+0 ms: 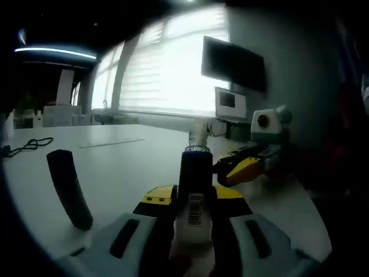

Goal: Pick up cosmetic bottle twist off cap place on table pick up cap screw tight cap place on table

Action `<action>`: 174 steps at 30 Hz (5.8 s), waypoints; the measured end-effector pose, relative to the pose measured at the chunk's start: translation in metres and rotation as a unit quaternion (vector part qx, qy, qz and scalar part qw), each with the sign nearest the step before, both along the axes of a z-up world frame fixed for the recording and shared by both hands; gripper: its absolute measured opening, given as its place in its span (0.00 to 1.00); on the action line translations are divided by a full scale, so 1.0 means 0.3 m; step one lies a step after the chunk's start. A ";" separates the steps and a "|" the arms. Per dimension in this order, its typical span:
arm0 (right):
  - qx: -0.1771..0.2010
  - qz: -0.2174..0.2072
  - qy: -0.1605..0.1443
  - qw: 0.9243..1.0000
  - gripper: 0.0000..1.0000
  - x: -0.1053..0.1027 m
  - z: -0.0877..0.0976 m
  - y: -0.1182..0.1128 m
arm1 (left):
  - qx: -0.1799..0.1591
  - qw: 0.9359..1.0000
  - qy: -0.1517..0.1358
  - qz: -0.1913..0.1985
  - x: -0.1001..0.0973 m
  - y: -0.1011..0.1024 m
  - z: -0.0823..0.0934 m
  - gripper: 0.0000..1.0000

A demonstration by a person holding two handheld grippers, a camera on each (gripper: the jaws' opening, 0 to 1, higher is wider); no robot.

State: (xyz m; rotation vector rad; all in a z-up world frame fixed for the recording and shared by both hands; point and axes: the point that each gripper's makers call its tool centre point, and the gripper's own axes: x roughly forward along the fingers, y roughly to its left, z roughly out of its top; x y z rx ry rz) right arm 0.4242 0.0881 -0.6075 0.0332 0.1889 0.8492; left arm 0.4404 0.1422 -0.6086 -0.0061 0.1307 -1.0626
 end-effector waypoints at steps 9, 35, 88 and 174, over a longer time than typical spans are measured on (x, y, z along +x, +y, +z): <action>0.010 -0.004 0.006 1.000 0.16 0.003 -0.003 0.004 | -0.026 0.999 0.015 0.011 0.002 0.014 0.010 0.00; -0.060 -0.001 0.015 0.998 0.16 -0.004 -0.082 -0.003 | -0.008 1.000 0.002 0.008 -0.043 0.029 0.039 0.03; 0.043 -0.032 -0.036 0.998 0.18 -0.063 0.039 -0.092 | 0.195 0.980 -0.002 -0.023 -0.063 0.020 0.071 0.22; 0.054 -0.055 -0.032 0.997 0.14 -0.061 0.046 -0.121 | 0.287 0.955 0.069 -0.038 0.041 -0.082 0.038 0.11</action>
